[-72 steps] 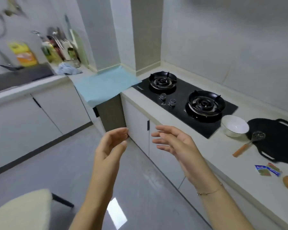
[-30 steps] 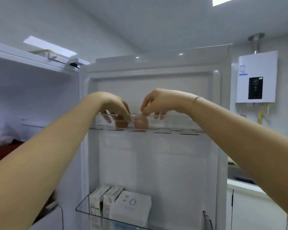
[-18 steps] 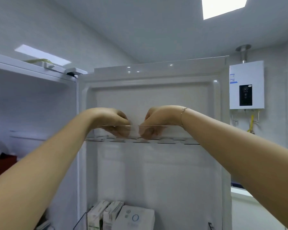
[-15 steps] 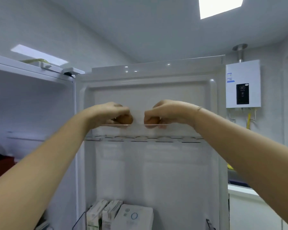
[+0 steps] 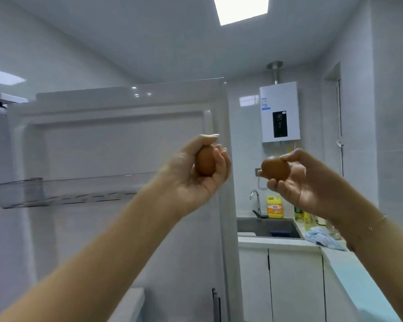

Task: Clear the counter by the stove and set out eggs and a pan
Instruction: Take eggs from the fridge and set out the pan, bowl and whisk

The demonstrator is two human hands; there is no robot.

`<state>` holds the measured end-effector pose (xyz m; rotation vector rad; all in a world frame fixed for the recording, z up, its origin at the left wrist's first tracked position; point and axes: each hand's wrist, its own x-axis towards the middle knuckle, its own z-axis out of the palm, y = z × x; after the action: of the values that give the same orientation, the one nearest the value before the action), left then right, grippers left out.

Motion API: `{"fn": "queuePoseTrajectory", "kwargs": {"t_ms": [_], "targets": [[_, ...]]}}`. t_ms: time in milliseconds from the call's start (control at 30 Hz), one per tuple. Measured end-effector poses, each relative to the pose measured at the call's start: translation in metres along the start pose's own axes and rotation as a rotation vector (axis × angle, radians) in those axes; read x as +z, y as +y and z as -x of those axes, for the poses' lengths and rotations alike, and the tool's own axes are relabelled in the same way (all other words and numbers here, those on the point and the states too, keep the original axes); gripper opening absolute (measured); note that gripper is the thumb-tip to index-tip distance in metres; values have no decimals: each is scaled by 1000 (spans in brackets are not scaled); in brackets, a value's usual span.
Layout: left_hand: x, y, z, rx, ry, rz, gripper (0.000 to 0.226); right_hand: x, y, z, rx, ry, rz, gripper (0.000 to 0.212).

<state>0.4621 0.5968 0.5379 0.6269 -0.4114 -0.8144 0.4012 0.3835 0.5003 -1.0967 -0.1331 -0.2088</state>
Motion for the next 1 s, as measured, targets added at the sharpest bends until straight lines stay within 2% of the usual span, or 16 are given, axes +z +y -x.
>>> {"fn": "queuePoseTrajectory", "kwargs": {"t_ms": [67,133,200,267,300,433,500,667,867,1000], "targets": [[4,-45,-28,-55,24,-44,24,-42,10,13,21,112,33,42],[-4,-79,-60,-72,119,-47,23,-79,24,18,75,234,12,25],[-21,-103,-95,-18,246,-108,17,-106,39,19,142,329,-63,15],[-43,-122,-128,106,361,-322,13,-124,54,19,193,365,-154,15],[-54,-128,-137,171,403,-446,21,-129,61,19,209,373,-175,15],[-76,-153,-148,301,491,-771,85,-140,72,23,246,363,-157,23],[-75,-164,-144,359,503,-875,100,-139,72,25,243,365,-131,24],[-65,-185,-132,474,585,-907,100,-136,66,32,184,320,-80,14],[-42,-206,-88,608,654,-951,87,-140,61,42,123,350,-58,15],[-38,-227,-65,763,689,-816,80,-137,62,52,70,299,-46,8]]}}
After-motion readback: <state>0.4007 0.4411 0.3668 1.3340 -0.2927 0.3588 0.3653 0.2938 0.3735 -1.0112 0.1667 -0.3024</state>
